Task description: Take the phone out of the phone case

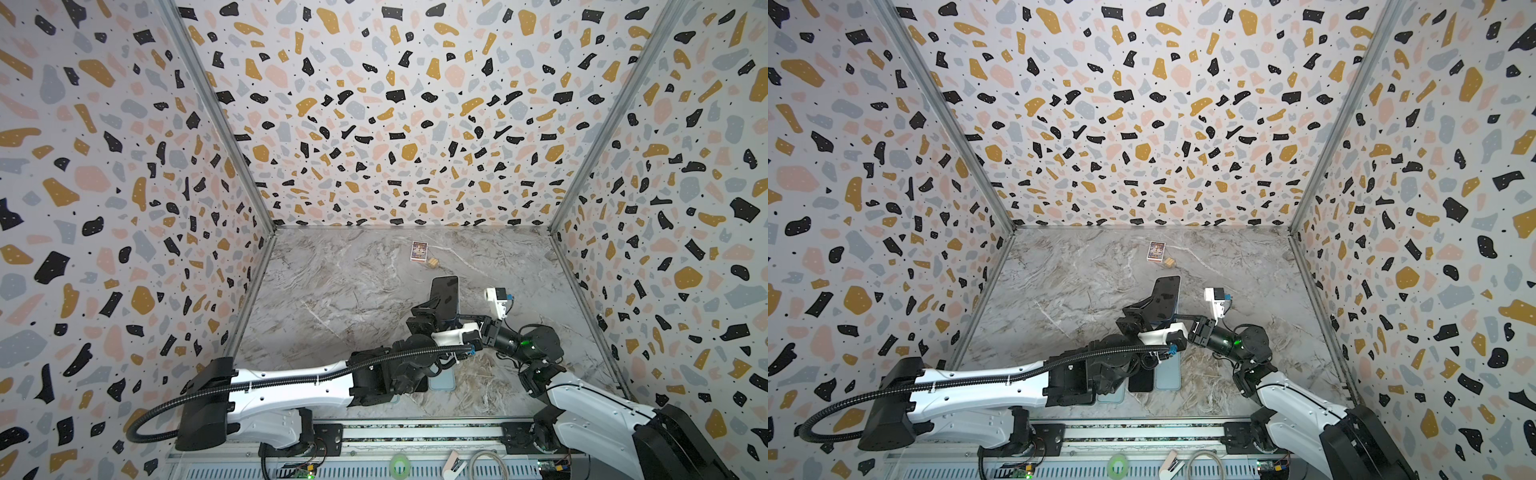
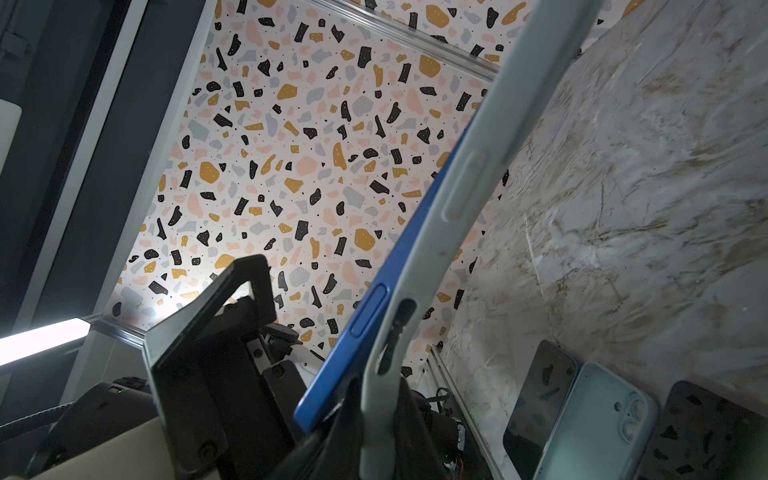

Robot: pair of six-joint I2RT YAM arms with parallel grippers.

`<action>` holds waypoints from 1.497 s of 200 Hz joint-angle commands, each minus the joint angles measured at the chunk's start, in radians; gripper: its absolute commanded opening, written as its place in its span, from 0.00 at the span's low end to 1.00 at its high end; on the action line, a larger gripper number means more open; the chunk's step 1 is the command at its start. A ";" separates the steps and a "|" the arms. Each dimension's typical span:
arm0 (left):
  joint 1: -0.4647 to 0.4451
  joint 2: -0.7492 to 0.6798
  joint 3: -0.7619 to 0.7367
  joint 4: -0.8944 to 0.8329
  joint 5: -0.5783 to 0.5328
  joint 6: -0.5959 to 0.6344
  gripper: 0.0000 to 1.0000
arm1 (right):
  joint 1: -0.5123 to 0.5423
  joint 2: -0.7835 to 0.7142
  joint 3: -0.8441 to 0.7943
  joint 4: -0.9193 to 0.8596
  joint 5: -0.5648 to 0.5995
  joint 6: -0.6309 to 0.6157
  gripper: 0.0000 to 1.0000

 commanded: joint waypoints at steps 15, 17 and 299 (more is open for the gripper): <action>0.017 0.015 0.044 0.035 -0.012 0.009 0.74 | 0.005 -0.021 0.011 0.062 -0.004 -0.021 0.00; 0.018 0.016 0.043 0.034 -0.012 0.008 0.74 | 0.005 -0.021 0.012 0.062 -0.004 -0.020 0.00; 0.074 0.006 0.047 -0.037 0.219 -0.099 0.02 | 0.011 -0.109 0.038 -0.116 0.011 -0.051 0.00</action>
